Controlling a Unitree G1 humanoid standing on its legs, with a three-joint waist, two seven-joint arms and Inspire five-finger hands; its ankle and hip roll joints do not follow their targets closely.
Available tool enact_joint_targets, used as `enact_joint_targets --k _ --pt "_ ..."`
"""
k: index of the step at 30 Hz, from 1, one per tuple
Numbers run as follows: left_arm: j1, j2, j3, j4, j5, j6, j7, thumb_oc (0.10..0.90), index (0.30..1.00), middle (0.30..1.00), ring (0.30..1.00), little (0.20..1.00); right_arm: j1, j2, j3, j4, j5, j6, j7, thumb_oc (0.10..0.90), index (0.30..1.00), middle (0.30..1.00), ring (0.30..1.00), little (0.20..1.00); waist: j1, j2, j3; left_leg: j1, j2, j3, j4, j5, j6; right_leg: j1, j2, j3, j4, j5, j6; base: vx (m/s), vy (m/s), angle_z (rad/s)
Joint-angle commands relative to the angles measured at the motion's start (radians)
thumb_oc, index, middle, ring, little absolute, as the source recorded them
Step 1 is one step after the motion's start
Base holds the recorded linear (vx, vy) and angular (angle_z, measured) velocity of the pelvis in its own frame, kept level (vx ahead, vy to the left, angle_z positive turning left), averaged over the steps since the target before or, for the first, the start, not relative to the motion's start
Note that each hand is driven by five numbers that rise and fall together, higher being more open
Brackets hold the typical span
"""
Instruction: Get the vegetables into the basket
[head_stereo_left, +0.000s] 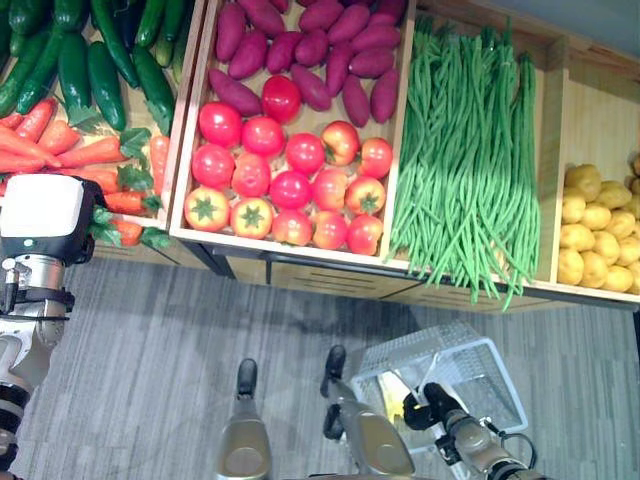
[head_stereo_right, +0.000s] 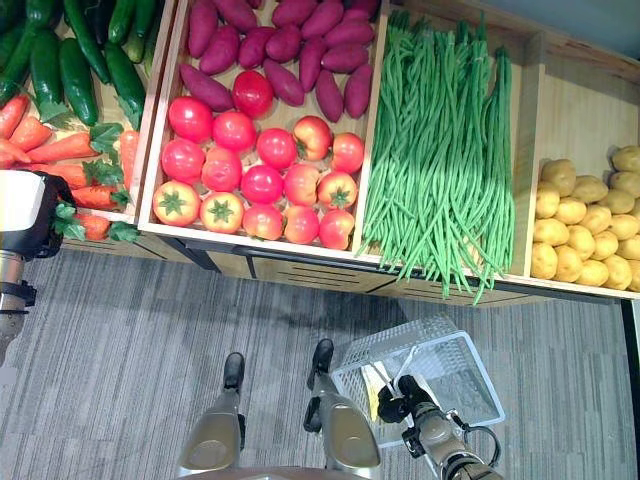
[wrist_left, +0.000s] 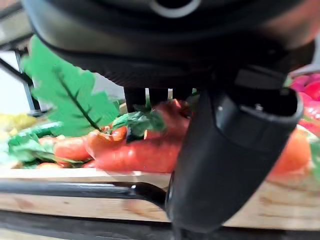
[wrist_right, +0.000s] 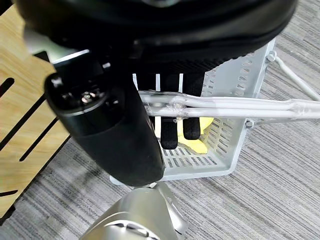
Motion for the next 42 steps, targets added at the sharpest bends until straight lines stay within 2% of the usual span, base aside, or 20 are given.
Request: enact_joint_targets --k 1,2,3,4,5,6,7,8,9,17,19,20,21,22,28,38,42 --pt "-0.099 0.134 0.184 -0.164 -0.019 0.033 0.252 0.400 0.300 0.300 0.300 0.300 0.112 -0.001 0.035 0.014 -0.017 -0.022 0.017 0.400 0.300 0.300 0.300 0.300 -0.001 0.038 -0.128 -0.039 -0.015 -0.006 -0.001 -0.041 -0.002 0.062 -0.106 0.073 0.071 -0.098 0.137 0.00 0.000 0.00" --pt "-0.090 0.133 0.192 -0.167 -0.019 0.033 0.252 0.400 0.300 0.300 0.300 0.300 0.112 -0.002 0.037 0.014 -0.018 -0.022 0.016 0.400 0.300 0.300 0.300 0.300 -0.003 0.039 -0.129 -0.039 -0.015 -0.006 -0.001 -0.042 -0.002 0.062 -0.105 0.073 0.071 -0.098 0.137 0.00 0.000 0.00" --pt "-0.064 0.025 0.233 -0.176 -0.108 0.023 0.254 0.400 0.300 0.300 0.300 0.300 0.113 0.011 0.027 0.015 -0.020 -0.021 0.001 0.400 0.300 0.300 0.300 0.300 0.005 0.036 -0.128 -0.034 -0.016 -0.008 -0.001 -0.046 -0.002 0.068 -0.105 0.071 0.072 -0.104 0.136 0.00 0.000 0.00" --pt "-0.058 -0.238 0.307 -0.272 -0.340 -0.076 0.281 0.400 0.300 0.300 0.300 0.300 0.117 0.022 0.016 0.022 -0.030 -0.013 -0.021 0.400 0.300 0.300 0.300 0.300 0.001 0.029 -0.128 -0.031 -0.018 -0.011 -0.001 -0.046 0.001 0.073 -0.106 0.070 0.071 -0.106 0.131 0.00 0.000 0.00" --pt "-0.061 -0.382 0.342 -0.314 -0.515 -0.150 0.275 0.400 0.300 0.300 0.300 0.300 0.119 0.018 0.006 0.029 -0.037 -0.003 -0.033 0.400 0.300 0.300 0.300 0.300 -0.003 0.031 -0.128 -0.030 -0.020 -0.012 -0.001 -0.044 0.003 0.075 -0.105 0.070 0.070 -0.105 0.128 0.00 0.000 0.00" --pt "-0.057 -0.387 0.346 -0.318 -0.517 -0.150 0.271 0.400 0.300 0.300 0.300 0.300 0.119 0.013 0.006 0.028 -0.037 -0.003 -0.032 0.400 0.300 0.300 0.300 0.300 -0.004 0.035 -0.128 -0.032 -0.020 -0.012 -0.001 -0.040 0.004 0.072 -0.105 0.070 0.069 -0.101 0.127 0.00 0.000 0.00" --pt "-0.088 -0.509 0.364 -0.347 -0.771 -0.293 0.308 0.400 0.300 0.300 0.300 0.300 0.107 0.008 0.002 0.032 -0.046 0.019 -0.042 0.400 0.300 0.300 0.300 0.300 -0.007 0.035 -0.128 -0.031 -0.023 -0.010 -0.001 -0.042 0.006 0.076 -0.106 0.070 0.068 -0.101 0.126 0.00 0.000 0.00" --pt "-0.100 -0.522 0.359 -0.361 -0.846 -0.297 0.240 0.400 0.300 0.300 0.300 0.300 0.105 -0.002 -0.002 0.032 -0.050 0.033 -0.042 0.400 0.300 0.300 0.300 0.300 -0.009 0.042 -0.127 -0.033 -0.024 -0.010 -0.001 -0.038 0.008 0.076 -0.106 0.068 0.066 -0.096 0.127 0.01 0.034 0.02" --pt "-0.137 -0.548 0.362 -0.311 -1.020 -0.335 0.202 0.400 0.300 0.300 0.300 0.300 0.105 -0.022 0.002 0.013 -0.071 0.046 -0.028 0.400 0.300 0.300 0.300 0.300 -0.014 0.049 -0.128 -0.028 -0.027 -0.008 -0.001 -0.039 0.010 0.081 -0.109 0.067 0.063 -0.091 0.129 0.00 0.038 0.01" --pt "-0.082 -0.517 0.333 -0.347 -0.986 -0.305 0.098 0.400 0.300 0.300 0.300 0.300 0.123 -0.042 -0.027 -0.001 -0.079 0.051 -0.009 0.400 0.300 0.300 0.300 0.300 -0.019 0.052 -0.147 -0.015 -0.024 -0.008 -0.001 -0.043 0.008 0.097 -0.109 0.067 0.059 -0.091 0.131 0.00 0.003 0.00" --pt "-0.063 -0.530 0.305 -0.377 -1.050 -0.339 0.008 0.400 0.300 0.300 0.300 0.300 0.124 -0.044 -0.037 0.004 -0.071 0.052 -0.006 0.400 0.300 0.300 0.300 0.300 -0.021 0.057 -0.154 -0.010 -0.021 -0.007 -0.001 -0.043 0.007 0.101 -0.111 0.068 0.058 -0.091 0.130 0.00 0.000 0.00" --pt "-0.033 -0.530 0.285 -0.388 -1.117 -0.357 -0.102 0.400 0.300 0.300 0.300 0.300 0.126 -0.043 -0.047 0.005 -0.061 0.052 0.001 0.400 0.300 0.300 0.300 0.300 -0.022 0.063 -0.158 -0.004 -0.021 -0.006 -0.001 -0.043 0.006 0.107 -0.111 0.068 0.056 -0.091 0.131 0.00 0.000 0.00" --pt "-0.019 -0.529 0.284 -0.376 -1.144 -0.366 -0.129 0.400 0.300 0.300 0.300 0.300 0.131 -0.045 -0.047 0.005 -0.058 0.052 0.006 0.400 0.300 0.300 0.300 0.300 -0.023 0.065 -0.160 -0.002 -0.021 -0.005 -0.001 -0.044 0.005 0.110 -0.111 0.068 0.055 -0.091 0.130 0.00 0.000 0.00" --pt "-0.019 -0.528 0.285 -0.375 -1.147 -0.367 -0.131 0.400 0.300 0.300 0.300 0.300 0.131 -0.045 -0.047 0.004 -0.058 0.052 0.006 0.400 0.300 0.300 0.300 0.300 -0.023 0.065 -0.161 -0.001 -0.020 -0.005 -0.001 -0.044 0.005 0.111 -0.111 0.068 0.054 -0.091 0.130 0.00 0.000 0.00" --pt "0.087 -0.529 0.193 -0.420 -1.227 -0.351 -0.368 0.400 0.300 0.300 0.300 0.300 0.156 -0.052 -0.083 0.010 -0.050 0.046 0.035 0.400 0.300 0.300 0.300 0.300 -0.030 0.083 -0.188 0.025 -0.020 0.004 -0.001 -0.048 0.003 0.141 -0.111 0.072 0.048 -0.093 0.127 0.02 0.000 -0.04" --pt "0.174 -0.566 0.107 -0.416 -1.315 -0.318 -0.554 0.400 0.300 0.300 0.300 0.300 0.185 -0.070 -0.127 0.023 -0.055 0.042 0.052 0.400 0.300 0.300 0.300 0.300 -0.059 0.114 -0.232 0.071 -0.008 0.035 -0.001 -0.058 -0.002 0.166 -0.104 0.097 0.031 -0.093 0.122 0.02 -0.009 -0.09" --pt "0.196 -0.571 0.100 -0.436 -1.311 -0.312 -0.576 0.400 0.300 0.300 0.300 0.300 0.193 -0.076 -0.138 0.031 -0.059 0.041 0.056 0.400 0.300 0.300 0.300 0.300 -0.066 0.120 -0.239 0.090 -0.004 0.050 -0.001 -0.064 -0.001 0.171 -0.102 0.111 0.032 -0.097 0.120 0.04 -0.004 -0.15"
